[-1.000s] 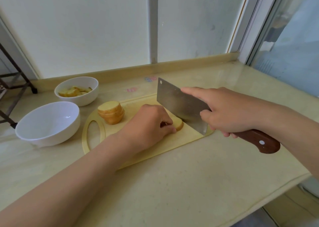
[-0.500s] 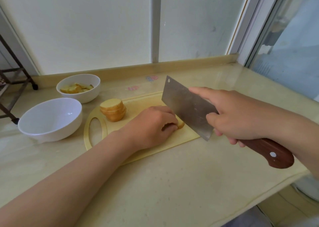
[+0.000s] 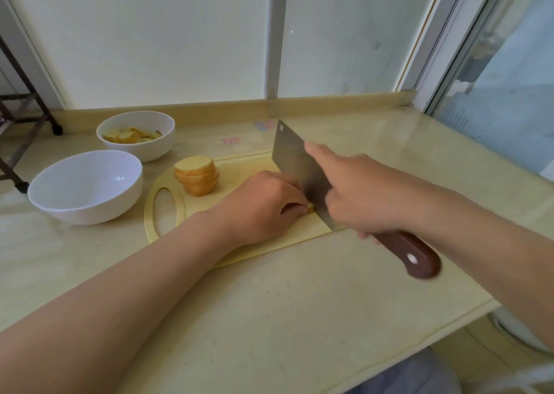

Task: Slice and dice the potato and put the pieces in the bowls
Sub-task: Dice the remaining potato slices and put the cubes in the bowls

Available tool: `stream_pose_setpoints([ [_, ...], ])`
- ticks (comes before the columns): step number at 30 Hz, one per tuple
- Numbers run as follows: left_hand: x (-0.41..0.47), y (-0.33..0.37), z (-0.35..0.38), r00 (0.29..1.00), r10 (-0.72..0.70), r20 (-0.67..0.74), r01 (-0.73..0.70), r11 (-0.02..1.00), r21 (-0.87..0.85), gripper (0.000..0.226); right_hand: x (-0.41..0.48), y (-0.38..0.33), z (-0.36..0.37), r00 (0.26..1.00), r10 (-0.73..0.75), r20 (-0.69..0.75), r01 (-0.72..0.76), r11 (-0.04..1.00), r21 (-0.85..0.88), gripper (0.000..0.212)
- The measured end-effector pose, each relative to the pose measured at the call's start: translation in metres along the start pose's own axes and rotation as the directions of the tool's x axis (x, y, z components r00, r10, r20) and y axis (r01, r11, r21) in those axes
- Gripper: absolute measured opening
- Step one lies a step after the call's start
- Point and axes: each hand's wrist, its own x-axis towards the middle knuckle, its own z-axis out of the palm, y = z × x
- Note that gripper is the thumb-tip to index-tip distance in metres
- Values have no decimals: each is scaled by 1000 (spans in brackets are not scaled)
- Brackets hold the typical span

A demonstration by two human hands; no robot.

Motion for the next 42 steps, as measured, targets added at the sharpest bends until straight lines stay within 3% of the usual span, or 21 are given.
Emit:
stream_pose_setpoints([
  [4,-5,-2,-6,1000,6,-9,-6,1000,25,7,25,-1,-2,998,0,-70,12,985,170,88],
  [10,-5,-3,-3,1000,-13,-28,15,998,63,12,4,18,0,995,24,-98,5,958,288,84],
  [20,-5,-2,-7,999,-35,-14,36,998,43,17,-17,9,-4,999,-7,42,0,987,160,81],
  [24,-5,-3,-6,1000,-22,-17,23,999,36,16,6,-5,5,999,-36,-26,39,994,104,84],
  [27,-6,-2,-6,1000,-22,-20,23,999,32,16,28,-3,6,997,-33,-74,48,976,213,86],
  [30,-8,-3,-5,999,-33,-35,34,999,38,13,29,14,2,991,33,-126,21,916,400,83],
  [34,-7,-6,-2,998,-47,-39,49,998,39,9,16,55,7,965,194,-177,-26,741,671,77],
  [37,-7,-7,-2,998,-53,-22,54,998,33,10,5,81,23,953,274,-128,-88,656,750,76],
  [42,-7,-13,-8,996,-88,-18,89,996,25,14,-5,93,43,962,266,-58,-108,569,815,71],
])
